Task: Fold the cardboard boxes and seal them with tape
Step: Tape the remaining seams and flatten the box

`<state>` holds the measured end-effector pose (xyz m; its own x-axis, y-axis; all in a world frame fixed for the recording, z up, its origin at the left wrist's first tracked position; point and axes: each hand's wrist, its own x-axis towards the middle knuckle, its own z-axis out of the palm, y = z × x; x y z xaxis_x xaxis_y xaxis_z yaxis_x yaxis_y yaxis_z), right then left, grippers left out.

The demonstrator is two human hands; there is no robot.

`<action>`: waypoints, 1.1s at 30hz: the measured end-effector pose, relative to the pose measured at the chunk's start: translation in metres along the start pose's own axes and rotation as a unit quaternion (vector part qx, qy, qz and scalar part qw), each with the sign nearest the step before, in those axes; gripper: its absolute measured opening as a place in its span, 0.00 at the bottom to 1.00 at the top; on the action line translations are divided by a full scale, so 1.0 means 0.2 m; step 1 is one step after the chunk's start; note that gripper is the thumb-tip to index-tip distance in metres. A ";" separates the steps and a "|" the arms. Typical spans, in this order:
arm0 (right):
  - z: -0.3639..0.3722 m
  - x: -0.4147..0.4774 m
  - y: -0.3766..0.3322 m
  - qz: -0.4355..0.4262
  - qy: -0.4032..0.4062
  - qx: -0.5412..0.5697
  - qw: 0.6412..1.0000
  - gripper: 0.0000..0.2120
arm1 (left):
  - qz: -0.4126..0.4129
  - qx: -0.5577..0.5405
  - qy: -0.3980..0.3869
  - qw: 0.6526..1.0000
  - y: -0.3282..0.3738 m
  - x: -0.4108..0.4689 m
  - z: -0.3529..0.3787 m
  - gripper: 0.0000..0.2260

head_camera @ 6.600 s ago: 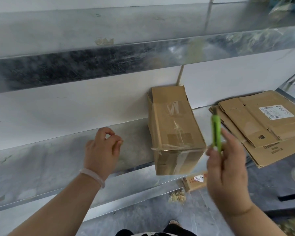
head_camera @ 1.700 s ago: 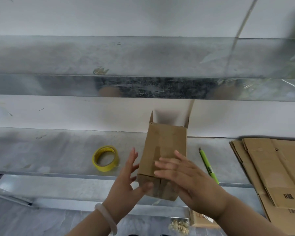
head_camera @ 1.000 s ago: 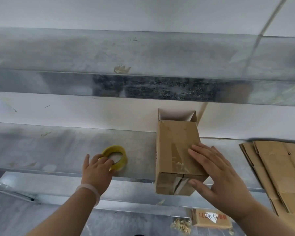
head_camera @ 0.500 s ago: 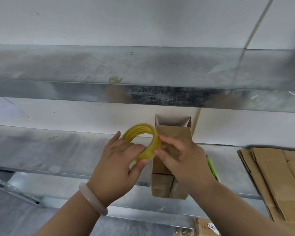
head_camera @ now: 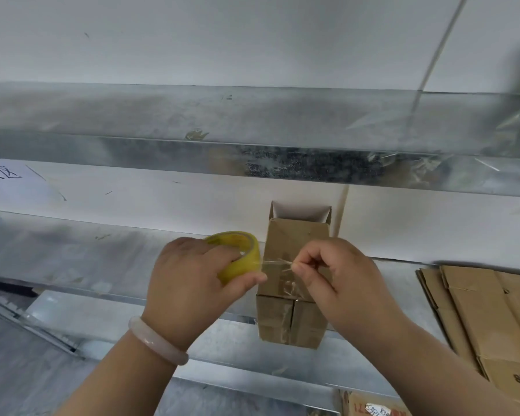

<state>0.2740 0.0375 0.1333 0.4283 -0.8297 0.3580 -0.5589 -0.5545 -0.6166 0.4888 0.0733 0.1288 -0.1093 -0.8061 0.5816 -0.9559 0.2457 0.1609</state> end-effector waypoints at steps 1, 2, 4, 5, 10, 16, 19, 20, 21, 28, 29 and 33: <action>-0.01 -0.01 -0.01 0.004 -0.004 0.004 1.000 0.05 | -0.008 0.009 0.007 1.000 0.00 0.01 -0.01 0.23; -0.01 -0.02 -0.01 0.013 -0.003 0.013 1.000 0.05 | -0.008 0.010 0.012 1.000 0.00 0.01 -0.01 0.23; -0.03 -0.02 -0.02 0.048 -0.005 0.051 0.998 0.06 | 0.014 -0.002 0.012 1.000 0.00 0.00 -0.02 0.24; -0.04 -0.02 -0.03 0.064 -0.022 0.064 0.996 0.08 | 0.027 -0.010 0.009 1.000 0.00 0.00 -0.02 0.25; -0.08 -0.02 -0.06 0.089 -0.126 0.069 0.986 0.09 | 0.049 0.003 -0.003 0.999 0.01 0.00 -0.02 0.24; -0.08 -0.02 -0.05 0.147 -0.091 0.169 0.970 0.06 | 0.035 -0.024 -0.033 0.999 0.05 0.00 -0.03 0.25; -0.10 -0.02 -0.04 0.176 -0.038 0.255 0.950 0.08 | -0.020 -0.158 -0.061 0.985 0.00 -0.01 -0.04 0.23; -0.11 -0.02 -0.04 0.192 -0.018 0.293 0.936 0.09 | -0.043 -0.233 -0.072 0.969 -0.03 -0.02 -0.04 0.22; -0.13 -0.01 -0.03 0.205 -0.004 0.321 0.925 0.09 | -0.064 -0.311 -0.082 0.945 -0.06 -0.03 -0.05 0.22; -0.16 -0.10 0.02 0.247 0.025 0.337 0.908 0.07 | -0.058 -0.352 -0.098 0.929 -0.11 -0.08 -0.08 0.18; -0.15 -0.11 0.04 0.257 0.029 0.337 0.905 0.08 | -0.054 -0.309 -0.088 0.946 -0.11 -0.08 -0.07 0.19; -0.11 -0.17 0.10 0.294 0.037 0.332 0.896 0.11 | 0.013 -0.144 -0.066 0.987 -0.12 -0.08 -0.02 0.21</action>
<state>0.2317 0.0536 0.1247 0.1362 -0.9815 -0.1344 -0.1166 0.1188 -0.9860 0.5150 0.0819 0.1192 -0.1855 -0.8556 0.4833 -0.8369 0.3953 0.3786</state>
